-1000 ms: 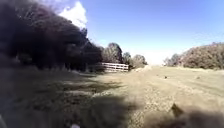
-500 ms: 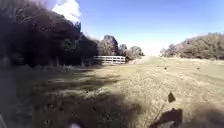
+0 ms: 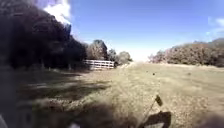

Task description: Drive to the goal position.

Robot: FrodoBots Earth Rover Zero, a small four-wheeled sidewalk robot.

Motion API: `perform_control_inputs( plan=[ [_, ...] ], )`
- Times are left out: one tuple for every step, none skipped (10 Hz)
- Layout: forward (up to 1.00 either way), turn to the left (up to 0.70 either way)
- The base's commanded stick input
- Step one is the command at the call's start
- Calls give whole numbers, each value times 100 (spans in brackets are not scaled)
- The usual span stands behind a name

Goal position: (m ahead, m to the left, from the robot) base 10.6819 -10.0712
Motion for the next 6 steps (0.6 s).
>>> perform_control_inputs(
  plan=[
    [70, -31],
    [70, -16],
    [70, -2],
    [70, 0],
    [70, 0],
    [70, 0]
  ],
)
